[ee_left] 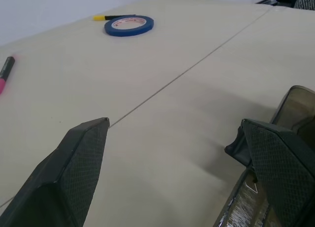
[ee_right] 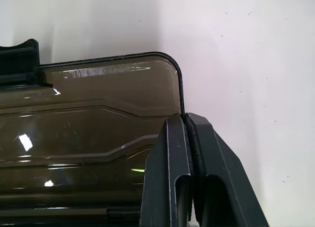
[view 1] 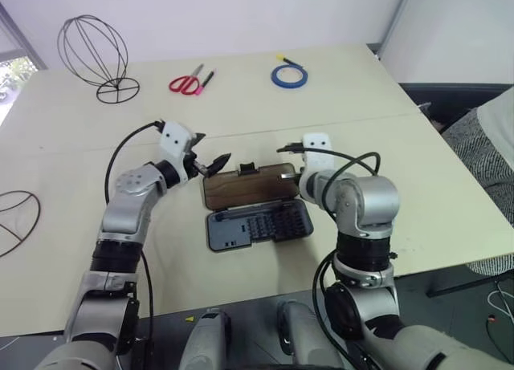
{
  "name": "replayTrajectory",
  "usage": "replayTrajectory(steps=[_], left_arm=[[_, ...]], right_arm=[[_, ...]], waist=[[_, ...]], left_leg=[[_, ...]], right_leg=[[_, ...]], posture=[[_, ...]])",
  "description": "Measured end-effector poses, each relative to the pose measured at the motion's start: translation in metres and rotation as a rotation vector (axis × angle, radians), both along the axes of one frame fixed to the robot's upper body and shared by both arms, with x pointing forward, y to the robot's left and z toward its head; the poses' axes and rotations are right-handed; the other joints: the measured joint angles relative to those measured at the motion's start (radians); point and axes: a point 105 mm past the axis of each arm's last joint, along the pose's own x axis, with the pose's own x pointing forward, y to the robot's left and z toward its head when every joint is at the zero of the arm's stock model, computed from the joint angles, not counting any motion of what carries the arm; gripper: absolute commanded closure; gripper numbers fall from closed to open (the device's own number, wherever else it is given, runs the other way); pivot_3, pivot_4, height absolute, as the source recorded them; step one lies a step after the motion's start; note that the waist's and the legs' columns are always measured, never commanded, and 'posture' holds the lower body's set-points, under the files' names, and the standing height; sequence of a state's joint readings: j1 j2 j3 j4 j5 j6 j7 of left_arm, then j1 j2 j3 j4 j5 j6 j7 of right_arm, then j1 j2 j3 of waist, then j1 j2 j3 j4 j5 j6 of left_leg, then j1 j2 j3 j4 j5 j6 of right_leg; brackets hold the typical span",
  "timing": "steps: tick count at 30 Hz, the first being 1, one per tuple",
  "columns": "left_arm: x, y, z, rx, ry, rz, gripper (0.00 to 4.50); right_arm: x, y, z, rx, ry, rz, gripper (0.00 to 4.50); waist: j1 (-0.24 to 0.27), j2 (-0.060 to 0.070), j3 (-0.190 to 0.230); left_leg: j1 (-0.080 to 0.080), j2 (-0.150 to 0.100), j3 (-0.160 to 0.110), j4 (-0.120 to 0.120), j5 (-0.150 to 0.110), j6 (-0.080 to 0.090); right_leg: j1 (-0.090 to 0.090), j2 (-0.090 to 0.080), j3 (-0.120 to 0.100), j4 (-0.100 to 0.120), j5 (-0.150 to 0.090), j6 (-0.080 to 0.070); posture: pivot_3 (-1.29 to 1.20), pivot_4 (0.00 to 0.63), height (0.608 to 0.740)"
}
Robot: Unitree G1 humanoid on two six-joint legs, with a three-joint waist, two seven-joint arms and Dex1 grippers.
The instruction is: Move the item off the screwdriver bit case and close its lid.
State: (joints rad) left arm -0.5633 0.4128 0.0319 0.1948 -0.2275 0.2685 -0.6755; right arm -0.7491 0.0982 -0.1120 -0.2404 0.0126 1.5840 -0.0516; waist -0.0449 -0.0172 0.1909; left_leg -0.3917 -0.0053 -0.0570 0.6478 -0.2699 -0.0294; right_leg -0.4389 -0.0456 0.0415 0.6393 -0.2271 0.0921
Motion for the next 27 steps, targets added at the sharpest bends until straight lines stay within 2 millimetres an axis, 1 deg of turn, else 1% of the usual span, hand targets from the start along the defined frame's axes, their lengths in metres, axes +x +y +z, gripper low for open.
replayTrajectory(steps=[14,27], left_arm=[[0.0001,0.0004,0.0001,0.001,0.000,0.003,0.00],[0.0001,-0.0003,0.0000,0.000,-0.002,0.001,0.00]], right_arm=[[-0.0022,0.0039,-0.0015,0.016,0.024,-0.004,4.46],[-0.0014,0.0003,-0.0044,0.001,0.036,-0.018,4.46]], waist=[[0.000,0.000,0.000],[0.001,0.000,0.000]], left_leg=[[0.000,0.000,0.000,0.000,0.000,0.000],[0.000,0.000,0.000,0.000,0.000,0.000]], right_leg=[[0.000,0.000,0.000,0.000,0.000,0.000],[0.000,0.000,0.000,0.000,0.000,0.000]], posture=[[0.00,0.150,0.740],[0.00,0.150,0.740]])
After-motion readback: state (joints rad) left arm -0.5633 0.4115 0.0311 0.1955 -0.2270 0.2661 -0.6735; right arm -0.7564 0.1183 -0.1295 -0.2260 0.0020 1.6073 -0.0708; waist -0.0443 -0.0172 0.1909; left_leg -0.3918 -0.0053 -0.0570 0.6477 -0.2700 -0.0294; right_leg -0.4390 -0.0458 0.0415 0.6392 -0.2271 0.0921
